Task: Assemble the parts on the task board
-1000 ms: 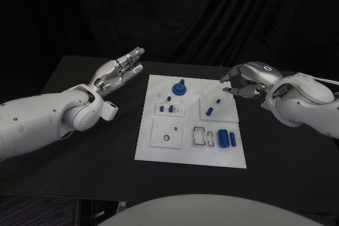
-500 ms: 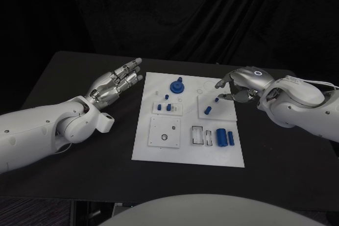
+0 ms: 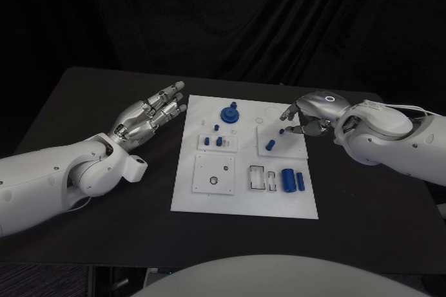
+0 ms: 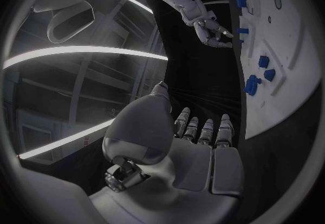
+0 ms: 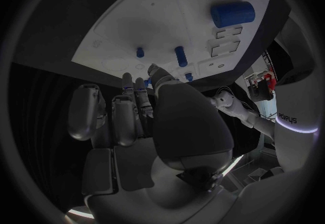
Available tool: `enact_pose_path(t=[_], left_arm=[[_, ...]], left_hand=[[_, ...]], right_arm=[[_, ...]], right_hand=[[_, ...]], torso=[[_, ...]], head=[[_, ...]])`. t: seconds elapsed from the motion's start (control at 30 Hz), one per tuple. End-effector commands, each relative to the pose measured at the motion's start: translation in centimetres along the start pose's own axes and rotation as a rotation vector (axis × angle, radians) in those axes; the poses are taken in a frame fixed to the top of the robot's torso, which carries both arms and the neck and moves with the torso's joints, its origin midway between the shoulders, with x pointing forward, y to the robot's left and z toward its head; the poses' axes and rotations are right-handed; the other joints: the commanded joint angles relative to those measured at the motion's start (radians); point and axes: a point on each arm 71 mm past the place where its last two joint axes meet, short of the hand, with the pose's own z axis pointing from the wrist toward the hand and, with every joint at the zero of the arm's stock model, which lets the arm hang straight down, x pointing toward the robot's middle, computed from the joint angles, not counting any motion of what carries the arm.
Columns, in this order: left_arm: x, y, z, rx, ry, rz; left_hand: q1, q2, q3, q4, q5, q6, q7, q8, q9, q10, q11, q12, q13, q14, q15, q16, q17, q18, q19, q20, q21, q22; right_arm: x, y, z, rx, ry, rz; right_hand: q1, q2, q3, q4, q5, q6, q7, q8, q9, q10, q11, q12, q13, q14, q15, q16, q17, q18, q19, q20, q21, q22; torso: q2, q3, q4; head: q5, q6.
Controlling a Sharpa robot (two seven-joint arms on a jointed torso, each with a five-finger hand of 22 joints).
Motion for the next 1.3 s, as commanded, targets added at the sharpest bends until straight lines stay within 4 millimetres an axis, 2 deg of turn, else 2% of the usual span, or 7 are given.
enact_pose_path(t=[0.03, 0.27, 0.53, 0.93, 1.0, 1.07, 1.3], left_arm=[[0.2, -0.7, 0.0, 0.105, 0.003, -0.011], [0.2, -0.7, 0.1, 0.111, -0.004, -0.004], [0.2, -0.7, 0.1, 0.116, -0.011, 0.002], [0.2, -0.6, 0.2, 0.112, -0.008, 0.0], [0.2, -0.6, 0.2, 0.111, -0.007, 0.0], [0.2, -0.6, 0.2, 0.11, -0.007, -0.001], [0.3, -0.4, 0.2, 0.102, 0.001, -0.008]], left_hand=[[0.018, -0.006, -0.012, 0.001, 0.011, 0.002, 0.0, -0.003, 0.0, 0.003, 0.008, -0.006, 0.0, 0.0, 0.008, -0.004, -0.002, 0.01, 0.0, 0.009, -0.003, -0.003], [0.024, -0.012, -0.017, 0.001, 0.014, 0.005, -0.004, -0.003, 0.0, 0.004, 0.008, -0.006, 0.0, 0.0, 0.008, -0.004, -0.002, 0.01, 0.0, 0.01, -0.003, -0.005], [0.039, -0.018, -0.024, 0.002, 0.017, 0.013, -0.003, -0.002, 0.0, 0.007, 0.004, -0.005, 0.001, 0.0, -0.004, -0.004, -0.002, 0.01, -0.007, -0.004, -0.009, -0.044], [0.047, -0.015, -0.024, 0.002, 0.024, 0.011, -0.002, -0.003, 0.0, 0.006, 0.007, -0.005, 0.0, 0.0, -0.001, -0.004, -0.002, 0.005, -0.013, -0.007, -0.012, -0.068], [0.051, -0.014, -0.024, 0.002, 0.026, 0.011, -0.002, -0.003, 0.0, 0.006, 0.009, -0.005, 0.0, 0.0, 0.001, -0.004, -0.002, 0.004, -0.015, -0.004, -0.013, -0.074], [0.061, -0.01, -0.026, 0.002, 0.029, 0.011, -0.005, -0.003, 0.0, 0.006, 0.017, -0.005, 0.0, 0.0, 0.012, -0.004, -0.002, 0.004, -0.017, 0.016, -0.014, -0.083], [0.095, -0.002, -0.026, -0.001, 0.064, 0.013, -0.004, -0.002, 0.0, 0.002, 0.04, -0.006, 0.0, 0.0, 0.032, -0.004, -0.002, 0.011, -0.016, 0.053, -0.013, -0.084]], right_arm=[[0.3, -0.3, 0.1, 0.036, 0.024, -0.016], [0.7, -0.3, 0.4, 0.04, 0.026, -0.017], [1.0, -0.3, 0.8, 0.039, 0.026, -0.018], [1.8, -0.2, 1.1, 0.032, 0.04, -0.019], [1.9, -0.2, 1.2, 0.031, 0.041, -0.019], [2.0, -0.2, 1.3, 0.03, 0.042, -0.016], [2.6, -0.2, 1.6, 0.028, 0.052, -0.003]], right_hand=[[0.012, 0.003, 0.003, 0.0, 0.006, 0.015, 0.002, 0.009, -0.002, 0.013, 0.0, -0.009, -0.008, 0.01, -0.001, -0.004, -0.002, 0.009, 0.003, -0.005, -0.004, 0.168], [0.023, 0.004, 0.007, -0.005, 0.006, 0.024, 0.001, 0.011, -0.003, 0.015, -0.002, -0.02, -0.018, 0.006, -0.005, -0.01, -0.013, 0.012, -0.003, -0.007, -0.017, 0.165], [0.03, 0.005, 0.012, -0.007, 0.006, 0.045, 0.022, 0.017, -0.001, 0.031, -0.019, -0.026, -0.03, 0.008, -0.018, -0.008, -0.007, 0.01, 0.001, -0.018, -0.011, 0.167], [0.03, 0.004, 0.014, -0.005, 0.006, 0.047, 0.026, 0.016, -0.001, 0.048, -0.023, -0.026, -0.034, 0.011, -0.023, -0.006, -0.005, 0.009, 0.005, -0.023, -0.005, 0.169], [0.032, 0.004, 0.015, -0.006, 0.006, 0.046, 0.026, 0.015, -0.002, 0.05, -0.023, -0.025, -0.035, 0.011, -0.023, -0.006, -0.005, 0.009, 0.005, -0.024, -0.005, 0.169], [0.032, 0.004, 0.016, -0.006, 0.006, 0.047, 0.026, 0.015, -0.002, 0.053, -0.023, -0.025, -0.036, 0.011, -0.024, -0.006, -0.004, 0.009, 0.006, -0.024, -0.004, 0.17], [0.036, 0.003, 0.019, -0.006, 0.006, 0.047, 0.025, 0.014, -0.002, 0.065, -0.022, -0.025, -0.038, 0.012, -0.024, -0.007, -0.005, 0.008, 0.007, -0.026, -0.004, 0.17]], torso=[[-0.004, -0.0038, 0.0005], [-0.009, -0.009, 0.0011], [-0.009, -0.0089, 0.0022], [-0.007, -0.0102, 0.0024], [-0.007, -0.0103, 0.0026], [-0.007, -0.0106, 0.0026], [-0.008, -0.0098, 0.0021]], head=[[0.0, 0.0], [-0.008, 0.0], [-0.008, 0.0], [-0.008, 0.0], [-0.007, 0.0], [-0.008, 0.0], [-0.007, 0.0]])
